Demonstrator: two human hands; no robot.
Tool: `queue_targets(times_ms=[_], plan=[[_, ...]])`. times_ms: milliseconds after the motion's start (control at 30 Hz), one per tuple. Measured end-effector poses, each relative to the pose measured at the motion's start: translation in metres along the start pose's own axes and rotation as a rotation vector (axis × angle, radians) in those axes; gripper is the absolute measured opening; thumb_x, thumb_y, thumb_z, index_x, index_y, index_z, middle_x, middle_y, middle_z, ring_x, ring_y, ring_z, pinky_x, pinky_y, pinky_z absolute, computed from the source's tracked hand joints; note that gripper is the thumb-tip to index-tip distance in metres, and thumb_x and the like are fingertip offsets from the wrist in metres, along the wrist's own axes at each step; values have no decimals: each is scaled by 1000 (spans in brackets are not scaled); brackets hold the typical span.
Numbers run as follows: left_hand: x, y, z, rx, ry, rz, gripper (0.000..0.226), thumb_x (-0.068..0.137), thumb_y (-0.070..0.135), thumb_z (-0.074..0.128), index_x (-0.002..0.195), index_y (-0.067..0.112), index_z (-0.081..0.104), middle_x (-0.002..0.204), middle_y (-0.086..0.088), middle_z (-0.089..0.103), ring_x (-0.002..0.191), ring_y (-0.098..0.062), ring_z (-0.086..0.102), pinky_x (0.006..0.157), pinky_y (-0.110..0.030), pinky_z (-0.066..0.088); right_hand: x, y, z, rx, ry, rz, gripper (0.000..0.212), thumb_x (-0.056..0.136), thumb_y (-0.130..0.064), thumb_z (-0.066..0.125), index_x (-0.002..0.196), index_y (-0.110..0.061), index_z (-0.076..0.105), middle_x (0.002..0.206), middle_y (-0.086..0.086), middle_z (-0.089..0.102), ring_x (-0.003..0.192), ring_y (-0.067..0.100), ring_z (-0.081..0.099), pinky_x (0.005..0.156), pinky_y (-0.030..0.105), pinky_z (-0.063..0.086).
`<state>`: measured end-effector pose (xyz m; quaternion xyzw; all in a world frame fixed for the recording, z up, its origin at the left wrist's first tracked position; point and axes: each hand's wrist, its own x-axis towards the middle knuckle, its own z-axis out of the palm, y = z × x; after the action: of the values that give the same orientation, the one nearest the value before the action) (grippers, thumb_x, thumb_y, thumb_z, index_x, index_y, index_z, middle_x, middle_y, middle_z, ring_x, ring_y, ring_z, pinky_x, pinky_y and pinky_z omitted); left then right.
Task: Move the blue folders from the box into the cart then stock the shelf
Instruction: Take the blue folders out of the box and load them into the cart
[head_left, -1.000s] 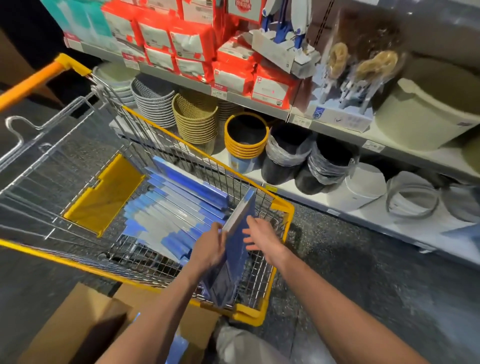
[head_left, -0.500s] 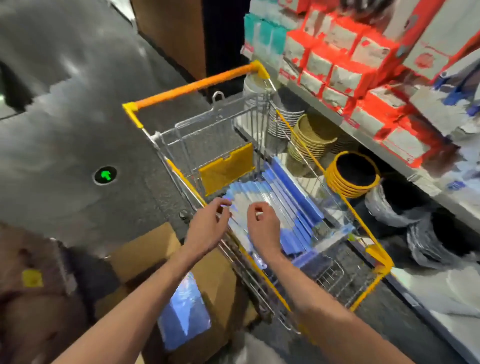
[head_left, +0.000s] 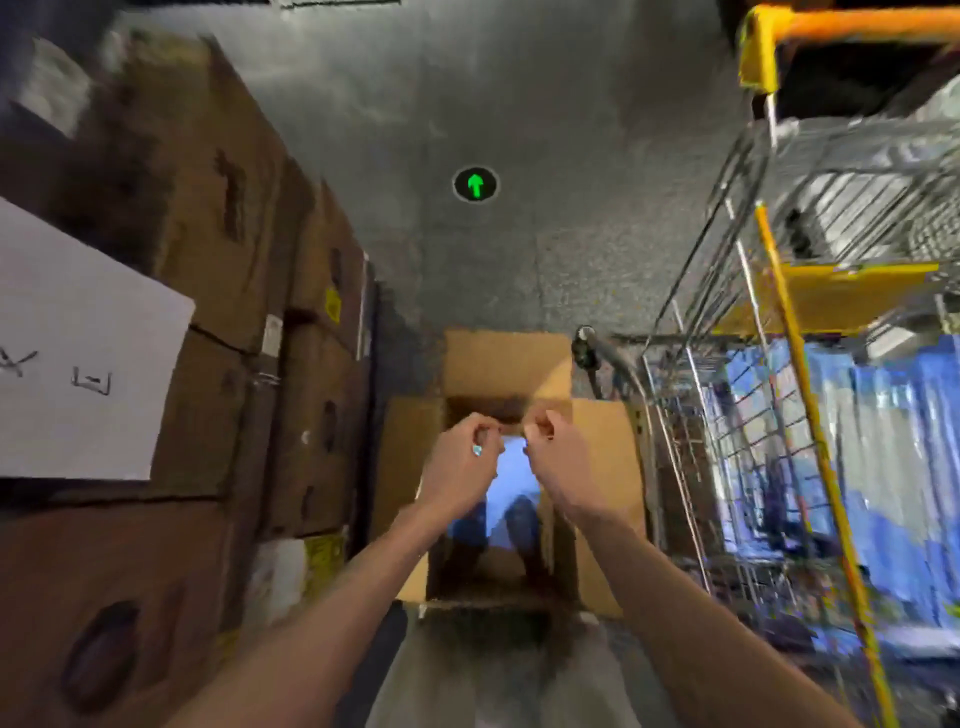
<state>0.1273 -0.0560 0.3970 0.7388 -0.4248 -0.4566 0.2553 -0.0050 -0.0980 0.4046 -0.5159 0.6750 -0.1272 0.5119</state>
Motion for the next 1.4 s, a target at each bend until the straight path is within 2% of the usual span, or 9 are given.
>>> queue_targets(times_ms=[133, 300, 500, 633, 767, 933, 1100, 1300, 1400], plan=[[29, -76, 24, -42, -23, -151, 14, 98, 30, 54, 85, 28, 59, 74, 5, 69, 60, -3, 64, 68, -32, 60, 51, 65, 61, -73, -37, 74, 19, 89, -38, 51, 84, -22, 62, 83, 3, 66, 84, 25, 64, 81, 41, 54], [81, -174, 86, 11, -40, -309, 15, 100, 32, 53, 95, 20, 60, 78, -5, 68, 71, -24, 67, 73, -46, 60, 112, 149, 102, -227, -89, 182, 34, 92, -34, 48, 62, -18, 49, 76, 14, 60, 79, 28, 56, 68, 33, 36], [154, -291, 173, 133, -85, -419, 24, 91, 47, 47, 96, 27, 60, 97, -2, 73, 91, -27, 69, 84, -40, 58, 180, 279, 153, -198, -109, 311, 15, 93, -28, 54, 92, -15, 62, 83, 6, 66, 86, 31, 66, 82, 43, 57], [192, -354, 216, 172, -101, -411, 25, 93, 38, 53, 110, 21, 60, 102, -6, 70, 98, -29, 67, 83, -35, 53, 211, 346, 189, -204, -157, 363, 25, 96, -26, 52, 113, -10, 63, 100, 10, 66, 97, 31, 65, 93, 49, 54], [218, -412, 246, 288, -135, -450, 41, 100, 35, 51, 132, 10, 57, 124, -16, 65, 114, -36, 62, 85, -37, 47, 241, 401, 218, -301, -159, 400, 29, 99, -29, 51, 121, -12, 60, 122, 14, 65, 113, 35, 62, 94, 38, 50], [245, -458, 266, 247, -114, -483, 34, 100, 23, 52, 131, 12, 57, 107, -3, 60, 94, -18, 57, 59, -16, 36, 271, 451, 239, -399, -288, 358, 38, 104, -32, 46, 136, -13, 53, 140, 7, 56, 128, 27, 53, 96, 29, 42], [265, -516, 285, 228, -4, -452, 82, 72, 62, 53, 140, 16, 51, 137, -5, 59, 123, -25, 59, 102, -40, 50, 294, 484, 250, -399, -322, 402, 53, 104, -38, 45, 152, -18, 35, 151, 8, 45, 137, 30, 45, 106, 34, 39], [266, -496, 288, 137, 133, -553, 53, 96, 39, 59, 137, 9, 45, 136, -10, 55, 125, -27, 54, 97, -31, 42, 300, 513, 252, -268, -356, 449, 54, 102, -35, 49, 152, -20, 36, 145, 12, 51, 131, 32, 51, 108, 45, 43], [276, -496, 291, 166, 129, -526, 60, 97, 40, 56, 148, 11, 39, 144, -9, 51, 131, -26, 50, 101, -31, 41, 300, 520, 249, -208, -353, 455, 57, 101, -35, 51, 153, -21, 34, 146, 11, 50, 130, 32, 51, 108, 47, 45]])
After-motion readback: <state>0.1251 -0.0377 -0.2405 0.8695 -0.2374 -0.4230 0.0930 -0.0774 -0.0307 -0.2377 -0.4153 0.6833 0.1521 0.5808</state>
